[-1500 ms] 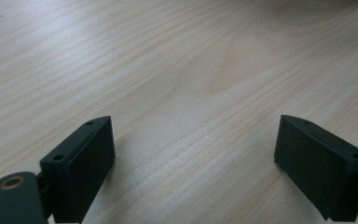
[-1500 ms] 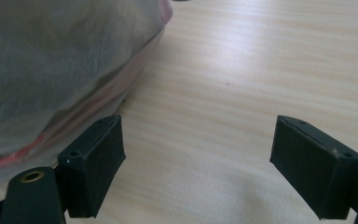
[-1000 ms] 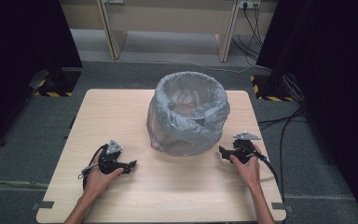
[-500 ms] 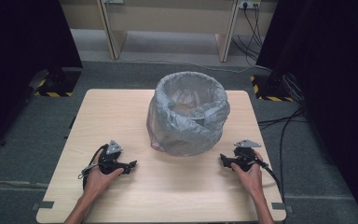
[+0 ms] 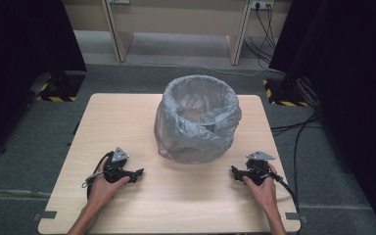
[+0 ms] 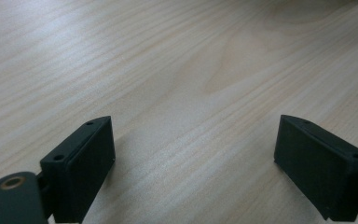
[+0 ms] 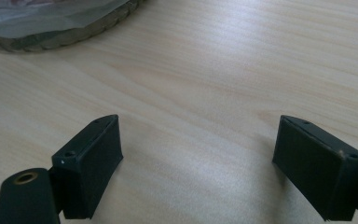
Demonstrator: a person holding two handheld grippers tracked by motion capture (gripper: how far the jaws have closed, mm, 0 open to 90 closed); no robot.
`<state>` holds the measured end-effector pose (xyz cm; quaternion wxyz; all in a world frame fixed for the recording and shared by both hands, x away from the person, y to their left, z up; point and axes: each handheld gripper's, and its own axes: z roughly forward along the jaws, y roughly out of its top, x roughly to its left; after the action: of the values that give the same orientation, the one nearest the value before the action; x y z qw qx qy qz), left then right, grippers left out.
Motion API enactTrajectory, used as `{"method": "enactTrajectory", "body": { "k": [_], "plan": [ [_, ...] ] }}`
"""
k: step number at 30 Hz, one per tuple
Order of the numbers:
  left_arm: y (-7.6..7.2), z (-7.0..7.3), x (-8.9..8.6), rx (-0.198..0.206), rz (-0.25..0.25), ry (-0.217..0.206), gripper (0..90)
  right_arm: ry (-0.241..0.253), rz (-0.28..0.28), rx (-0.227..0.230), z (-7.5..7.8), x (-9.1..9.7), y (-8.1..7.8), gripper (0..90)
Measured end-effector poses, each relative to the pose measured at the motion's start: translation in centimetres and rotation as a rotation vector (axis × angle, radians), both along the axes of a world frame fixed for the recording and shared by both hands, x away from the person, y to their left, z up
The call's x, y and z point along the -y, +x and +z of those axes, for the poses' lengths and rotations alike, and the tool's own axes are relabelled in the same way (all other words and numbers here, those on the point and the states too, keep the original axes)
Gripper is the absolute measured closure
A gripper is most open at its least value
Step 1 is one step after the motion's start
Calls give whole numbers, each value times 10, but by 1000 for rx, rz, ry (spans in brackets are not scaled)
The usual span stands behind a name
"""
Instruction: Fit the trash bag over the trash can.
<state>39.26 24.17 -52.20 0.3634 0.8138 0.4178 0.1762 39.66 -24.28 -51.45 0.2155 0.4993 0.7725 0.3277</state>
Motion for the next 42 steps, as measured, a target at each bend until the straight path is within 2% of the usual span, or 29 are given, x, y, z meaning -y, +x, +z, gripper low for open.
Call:
{"method": "enactTrajectory", "body": {
  "k": [19, 33, 42],
  "plan": [
    [0, 0, 0, -1, 0, -2, 113, 4, -12, -3, 0, -1, -21, 151],
    [0, 0, 0, 1, -1, -1, 114, 4, -1, -5, 0, 0, -38, 150],
    [0, 0, 0, 1, -1, -1, 114, -1, 2, -1, 0, 0, -40, 149]
  ]
}}
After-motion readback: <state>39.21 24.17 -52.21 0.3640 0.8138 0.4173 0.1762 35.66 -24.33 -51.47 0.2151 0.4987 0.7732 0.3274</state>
